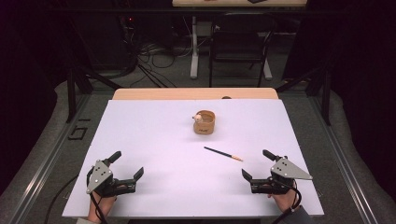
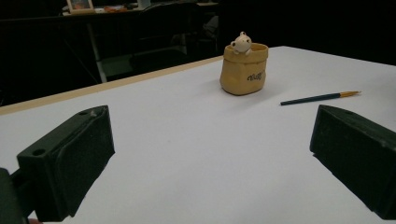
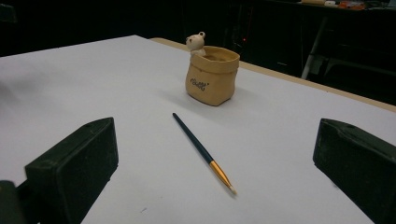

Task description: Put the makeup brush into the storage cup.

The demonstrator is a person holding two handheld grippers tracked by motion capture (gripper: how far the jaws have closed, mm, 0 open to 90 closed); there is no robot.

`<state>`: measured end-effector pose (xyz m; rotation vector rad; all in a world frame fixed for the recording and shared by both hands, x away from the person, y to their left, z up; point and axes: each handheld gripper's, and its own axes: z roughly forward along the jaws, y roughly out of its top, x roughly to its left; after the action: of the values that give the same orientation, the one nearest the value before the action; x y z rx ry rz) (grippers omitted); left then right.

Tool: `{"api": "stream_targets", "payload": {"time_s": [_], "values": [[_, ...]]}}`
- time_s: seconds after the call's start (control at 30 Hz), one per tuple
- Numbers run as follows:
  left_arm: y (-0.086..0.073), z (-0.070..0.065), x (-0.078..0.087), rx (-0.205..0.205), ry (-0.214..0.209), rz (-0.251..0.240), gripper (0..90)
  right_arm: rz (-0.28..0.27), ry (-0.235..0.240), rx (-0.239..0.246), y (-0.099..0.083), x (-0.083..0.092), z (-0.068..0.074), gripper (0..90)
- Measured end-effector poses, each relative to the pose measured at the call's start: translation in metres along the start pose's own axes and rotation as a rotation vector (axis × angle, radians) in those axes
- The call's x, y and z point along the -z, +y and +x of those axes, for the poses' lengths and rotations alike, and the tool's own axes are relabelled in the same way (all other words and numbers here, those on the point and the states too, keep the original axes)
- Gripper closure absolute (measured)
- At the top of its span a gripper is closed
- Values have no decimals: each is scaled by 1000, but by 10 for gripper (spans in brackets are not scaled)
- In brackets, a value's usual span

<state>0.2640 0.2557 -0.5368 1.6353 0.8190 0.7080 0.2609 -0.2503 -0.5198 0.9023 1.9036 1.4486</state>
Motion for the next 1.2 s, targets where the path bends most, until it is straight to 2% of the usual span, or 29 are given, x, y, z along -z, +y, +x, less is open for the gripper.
{"api": "stream_targets", "payload": {"time_s": [0.2,0.33,0.43,0.6,0.7,0.93,0.97,1.2], "values": [[-1,-1,-4,-1,-9,10,0,27,33,21,-2,-1,1,0],[-2,-1,-5,-5,-14,20,0,22,44,15,0,-3,3,0],[-1,-2,-4,-9,-12,16,0,62,72,9,2,-7,4,0],[-1,-1,-5,-7,-7,14,0,78,75,27,4,-11,5,0],[-1,-1,-5,-6,-4,4,0,74,79,-2,5,-14,2,0],[-1,-1,-5,-9,-9,9,0,95,92,22,9,-23,-2,0],[-1,-1,-6,-11,-10,9,0,106,100,37,10,-26,-2,0],[0,-2,-6,-21,-14,6,0,125,97,53,16,-39,-6,0]]}}
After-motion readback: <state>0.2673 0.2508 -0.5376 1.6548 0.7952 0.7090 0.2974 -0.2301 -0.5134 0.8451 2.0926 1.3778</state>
